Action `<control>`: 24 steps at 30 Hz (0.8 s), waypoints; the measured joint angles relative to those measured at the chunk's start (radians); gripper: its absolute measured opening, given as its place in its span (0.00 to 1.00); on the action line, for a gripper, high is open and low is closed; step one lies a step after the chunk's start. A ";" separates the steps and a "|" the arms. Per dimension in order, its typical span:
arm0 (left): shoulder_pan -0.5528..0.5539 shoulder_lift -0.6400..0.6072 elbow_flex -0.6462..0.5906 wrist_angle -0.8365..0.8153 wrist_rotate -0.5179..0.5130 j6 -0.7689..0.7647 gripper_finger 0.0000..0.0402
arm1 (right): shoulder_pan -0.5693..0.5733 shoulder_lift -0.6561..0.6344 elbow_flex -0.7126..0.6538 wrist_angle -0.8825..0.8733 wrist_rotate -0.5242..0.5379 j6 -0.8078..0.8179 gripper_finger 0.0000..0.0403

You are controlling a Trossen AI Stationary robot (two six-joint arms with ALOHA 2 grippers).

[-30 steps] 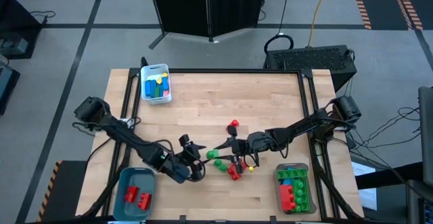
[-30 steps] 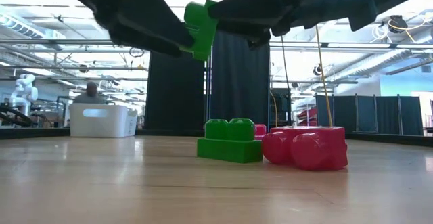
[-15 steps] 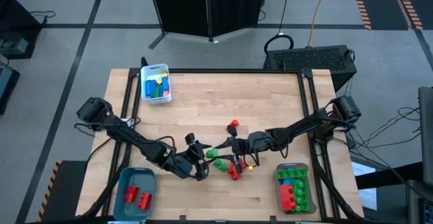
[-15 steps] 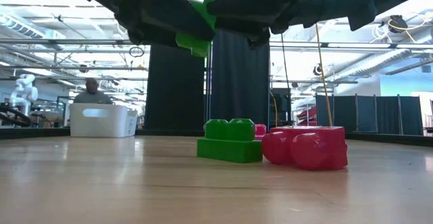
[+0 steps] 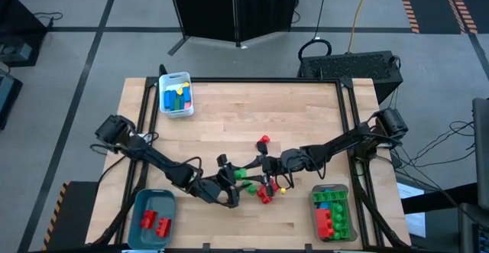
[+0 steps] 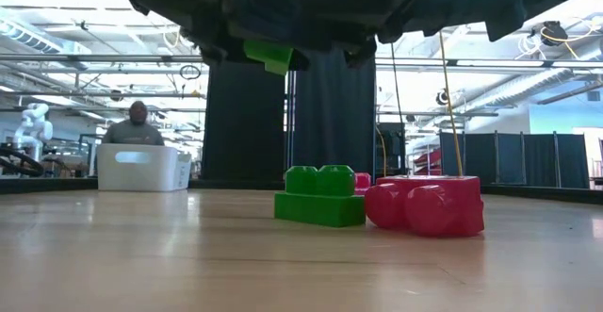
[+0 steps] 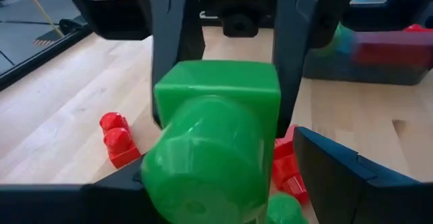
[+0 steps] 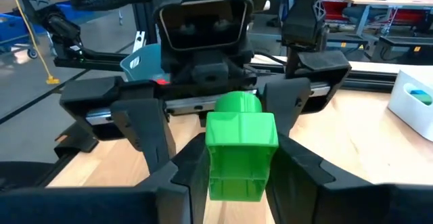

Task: Sort blocks by size
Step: Put the green 2 stud gamepiece into the blue bin

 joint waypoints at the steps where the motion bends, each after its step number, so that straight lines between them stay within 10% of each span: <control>1: 0.000 0.006 0.000 0.010 0.000 0.008 0.61 | 0.000 0.000 0.000 0.000 0.000 0.000 0.30; 24: -0.004 0.015 0.000 0.049 -0.015 0.035 0.26 | 0.014 0.000 0.002 -0.056 -0.010 -0.005 0.30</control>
